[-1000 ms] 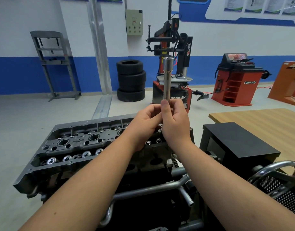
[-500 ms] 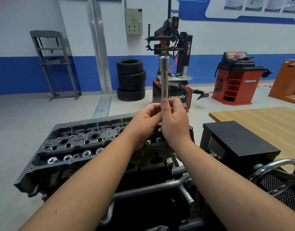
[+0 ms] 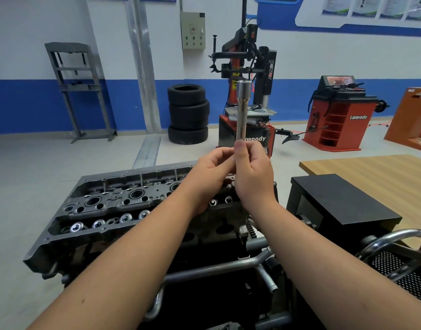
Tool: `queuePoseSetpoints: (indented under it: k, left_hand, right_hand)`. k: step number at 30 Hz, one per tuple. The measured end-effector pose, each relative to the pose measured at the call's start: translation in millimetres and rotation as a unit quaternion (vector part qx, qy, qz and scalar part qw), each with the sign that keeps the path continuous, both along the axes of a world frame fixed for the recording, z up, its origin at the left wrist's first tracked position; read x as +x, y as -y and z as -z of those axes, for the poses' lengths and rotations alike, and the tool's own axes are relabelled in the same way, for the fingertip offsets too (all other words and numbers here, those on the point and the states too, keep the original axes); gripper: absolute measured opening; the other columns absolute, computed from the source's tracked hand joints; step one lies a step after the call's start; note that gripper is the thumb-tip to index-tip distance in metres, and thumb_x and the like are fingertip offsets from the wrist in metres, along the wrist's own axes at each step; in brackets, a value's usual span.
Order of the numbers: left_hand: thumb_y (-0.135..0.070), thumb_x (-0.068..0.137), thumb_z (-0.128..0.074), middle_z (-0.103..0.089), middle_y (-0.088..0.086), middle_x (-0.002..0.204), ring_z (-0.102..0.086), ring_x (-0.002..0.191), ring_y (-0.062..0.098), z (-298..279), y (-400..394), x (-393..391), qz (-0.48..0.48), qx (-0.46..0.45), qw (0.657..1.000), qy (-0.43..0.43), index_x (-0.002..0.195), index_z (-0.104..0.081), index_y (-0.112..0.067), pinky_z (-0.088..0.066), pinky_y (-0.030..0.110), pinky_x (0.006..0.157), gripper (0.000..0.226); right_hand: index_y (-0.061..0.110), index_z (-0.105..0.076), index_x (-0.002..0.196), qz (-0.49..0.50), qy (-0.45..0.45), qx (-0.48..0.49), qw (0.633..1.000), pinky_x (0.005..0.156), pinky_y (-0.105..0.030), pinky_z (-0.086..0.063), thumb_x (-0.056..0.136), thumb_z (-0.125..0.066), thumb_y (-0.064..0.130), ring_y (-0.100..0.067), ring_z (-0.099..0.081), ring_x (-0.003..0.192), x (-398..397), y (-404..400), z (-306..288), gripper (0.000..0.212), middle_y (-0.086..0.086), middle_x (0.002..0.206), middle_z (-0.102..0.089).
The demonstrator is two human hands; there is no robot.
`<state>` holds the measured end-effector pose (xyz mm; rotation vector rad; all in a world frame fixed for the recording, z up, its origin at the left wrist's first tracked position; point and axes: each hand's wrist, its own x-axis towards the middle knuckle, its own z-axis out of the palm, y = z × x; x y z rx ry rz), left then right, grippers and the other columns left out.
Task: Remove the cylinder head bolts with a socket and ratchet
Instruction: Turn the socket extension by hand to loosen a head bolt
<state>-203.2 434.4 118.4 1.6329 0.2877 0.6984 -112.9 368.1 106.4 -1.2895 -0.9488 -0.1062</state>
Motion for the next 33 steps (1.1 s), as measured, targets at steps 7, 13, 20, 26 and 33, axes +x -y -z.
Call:
queuePoseSetpoints:
  k: [7, 13, 20, 26, 33]
  left_hand:
    - [-0.021, 0.106, -0.056, -0.076, 0.006, 0.114, -0.072, 0.1, 0.013, -0.2, 1.9, 1.0, -0.007, 0.016, 1.0, -0.004, 0.125, -0.065, -0.013, -0.058, 0.035, 0.092, 0.023]
    - [-0.027, 0.1, -0.065, -0.076, 0.006, 0.11, -0.07, 0.106, 0.023, -0.5, 0.7, -0.3, -0.011, 0.015, 1.0, -0.005, 0.12, -0.064, -0.013, -0.059, 0.038, 0.09, 0.025]
    - [-0.031, 0.108, -0.05, -0.078, -0.001, 0.11, -0.073, 0.103, 0.012, -2.2, 1.8, -0.6, 0.004, -0.007, 1.0, -0.013, 0.126, -0.068, -0.017, -0.061, 0.027, 0.086, 0.029]
    - [-0.032, 0.102, -0.063, -0.077, 0.004, 0.11, -0.07, 0.109, 0.03, -2.0, 1.5, -1.1, -0.03, 0.017, 0.999, -0.017, 0.121, -0.068, -0.015, -0.053, 0.059, 0.1, 0.026]
    - [-0.031, 0.106, -0.055, -0.077, 0.004, 0.114, -0.071, 0.11, 0.021, -2.4, 1.3, -1.0, -0.004, -0.016, 1.0, -0.016, 0.127, -0.068, -0.016, -0.059, 0.036, 0.093, 0.029]
  right_hand:
    - [0.032, -0.06, 0.091, -0.008, -0.032, 0.019, 0.999, 0.066, -0.011, -0.046, 0.1, -0.042, 0.047, 0.005, -0.061, 0.077, -1.7, -0.1, -2.5, 0.025, 0.012, 0.081, -0.063]
    - [0.032, -0.051, 0.092, 0.002, -0.006, 0.003, 1.0, 0.063, -0.011, -0.046, 0.096, -0.056, 0.051, 0.004, -0.06, 0.073, -1.3, 0.7, -0.4, 0.02, 0.01, 0.082, -0.06]
    - [0.031, -0.061, 0.086, 0.004, 0.007, 0.003, 1.0, 0.071, -0.024, -0.051, 0.104, -0.042, 0.04, -0.004, -0.062, 0.08, -1.4, -1.3, -0.8, 0.028, 0.007, 0.082, -0.066]
    - [0.037, -0.049, 0.096, -0.001, -0.004, 0.007, 1.0, 0.067, -0.015, -0.05, 0.091, -0.055, 0.057, 0.002, -0.063, 0.078, -2.3, -0.2, -0.7, 0.022, 0.012, 0.083, -0.061]
    - [0.035, -0.058, 0.089, -0.002, 0.01, -0.001, 1.0, 0.067, -0.013, -0.046, 0.105, -0.045, 0.038, 0.003, -0.061, 0.08, 0.1, -1.3, 0.7, 0.021, 0.012, 0.082, -0.064]
